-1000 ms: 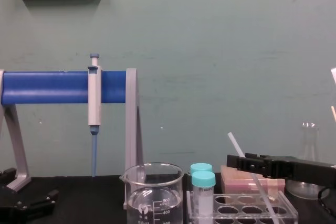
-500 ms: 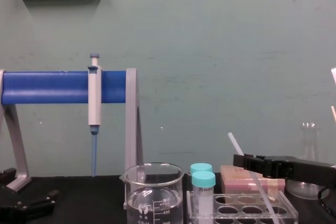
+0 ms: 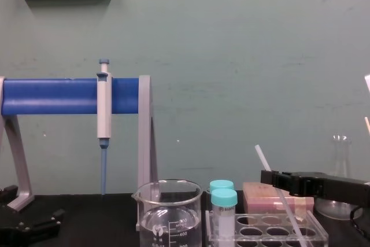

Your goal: Pick up the stirring rod with one hand, then place it down.

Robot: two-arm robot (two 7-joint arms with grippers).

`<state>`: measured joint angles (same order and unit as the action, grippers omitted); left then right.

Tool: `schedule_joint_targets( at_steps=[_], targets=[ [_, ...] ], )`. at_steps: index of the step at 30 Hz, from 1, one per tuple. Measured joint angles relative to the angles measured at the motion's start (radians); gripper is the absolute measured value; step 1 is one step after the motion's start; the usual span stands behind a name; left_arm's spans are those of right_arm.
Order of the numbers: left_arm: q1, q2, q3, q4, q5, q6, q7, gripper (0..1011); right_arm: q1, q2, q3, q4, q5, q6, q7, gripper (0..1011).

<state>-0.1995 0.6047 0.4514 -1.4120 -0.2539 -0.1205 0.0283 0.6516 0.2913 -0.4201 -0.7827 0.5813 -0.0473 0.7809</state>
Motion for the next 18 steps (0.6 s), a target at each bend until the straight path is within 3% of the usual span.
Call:
schedule_joint_targets(
  at_steps=[10,18],
  targets=[
    [0.000,0.000,0.000,0.000,0.000,0.000,0.000,1000,-0.018,0.010,0.007,-0.047,-0.009,-0.026,-0.031,72],
    [0.000,0.000,0.000,0.000,0.000,0.000,0.000,1000,-0.073,0.034,0.033,-0.193,-0.050,-0.109,-0.124,72]
  ],
)
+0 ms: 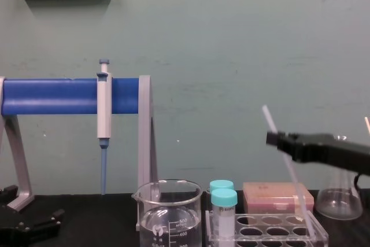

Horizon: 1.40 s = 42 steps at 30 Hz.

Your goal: Pick up the stirring rod with one hand, then place it down.

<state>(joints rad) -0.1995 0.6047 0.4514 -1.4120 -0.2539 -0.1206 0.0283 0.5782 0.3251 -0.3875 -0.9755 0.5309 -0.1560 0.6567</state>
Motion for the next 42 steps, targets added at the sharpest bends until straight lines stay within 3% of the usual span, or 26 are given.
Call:
schedule_joint_targets(
  at_steps=[9,13,19,23,33,42],
  targets=[
    [0.000,0.000,0.000,0.000,0.000,0.000,0.000,1000,-0.040,0.001,0.050,-0.115,-0.026,-0.106,-0.063,72],
    [0.000,0.000,0.000,0.000,0.000,0.000,0.000,1000,-0.059,-0.008,0.083,-0.149,-0.050,-0.204,-0.091,72],
    [0.000,0.000,0.000,0.000,0.000,0.000,0.000,1000,-0.083,-0.025,0.118,-0.145,-0.096,-0.353,-0.121,72],
    [0.000,0.000,0.000,0.000,0.000,0.000,0.000,1000,-0.102,-0.032,0.131,-0.130,-0.113,-0.403,-0.126,72],
    [0.000,0.000,0.000,0.000,0.000,0.000,0.000,1000,-0.153,-0.040,0.158,-0.110,-0.147,-0.412,-0.156,72],
    [0.000,0.000,0.000,0.000,0.000,0.000,0.000,1000,-0.159,-0.042,0.167,-0.110,-0.165,-0.403,-0.175,72]
  ],
)
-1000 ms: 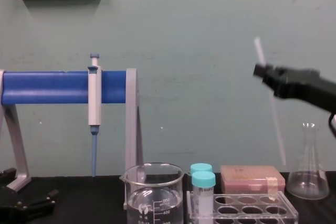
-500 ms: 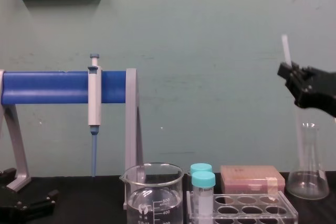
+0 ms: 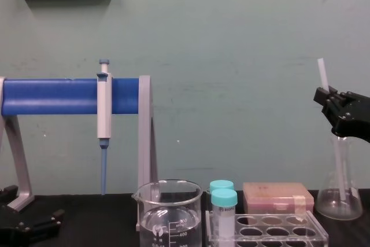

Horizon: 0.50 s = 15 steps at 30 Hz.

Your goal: Pick up the stirring rod with one hand, then place it down.

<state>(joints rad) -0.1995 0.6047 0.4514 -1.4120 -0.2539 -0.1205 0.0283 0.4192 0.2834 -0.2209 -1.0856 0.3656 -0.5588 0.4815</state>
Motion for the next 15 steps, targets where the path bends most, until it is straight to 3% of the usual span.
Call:
schedule_joint_targets(
  at_steps=[15],
  targets=[
    [0.000,0.000,0.000,0.000,0.000,0.000,0.000,1000,0.002,0.001,-0.003,0.001,0.005,0.001,0.005,72]
  ],
)
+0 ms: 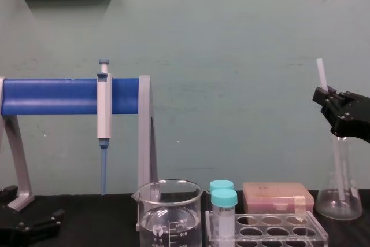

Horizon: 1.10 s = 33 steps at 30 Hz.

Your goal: Pick up the stirring rod with one hand, then place it down.

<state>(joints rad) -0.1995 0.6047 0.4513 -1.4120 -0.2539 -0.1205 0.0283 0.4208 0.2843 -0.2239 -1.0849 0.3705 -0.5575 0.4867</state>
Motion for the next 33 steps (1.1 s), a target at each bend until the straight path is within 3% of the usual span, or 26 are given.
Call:
schedule_joint_targets(
  at_steps=[33],
  targets=[
    [0.000,0.000,0.000,0.000,0.000,0.000,0.000,1000,0.001,0.000,-0.001,0.000,0.003,0.000,0.004,72]
  ],
)
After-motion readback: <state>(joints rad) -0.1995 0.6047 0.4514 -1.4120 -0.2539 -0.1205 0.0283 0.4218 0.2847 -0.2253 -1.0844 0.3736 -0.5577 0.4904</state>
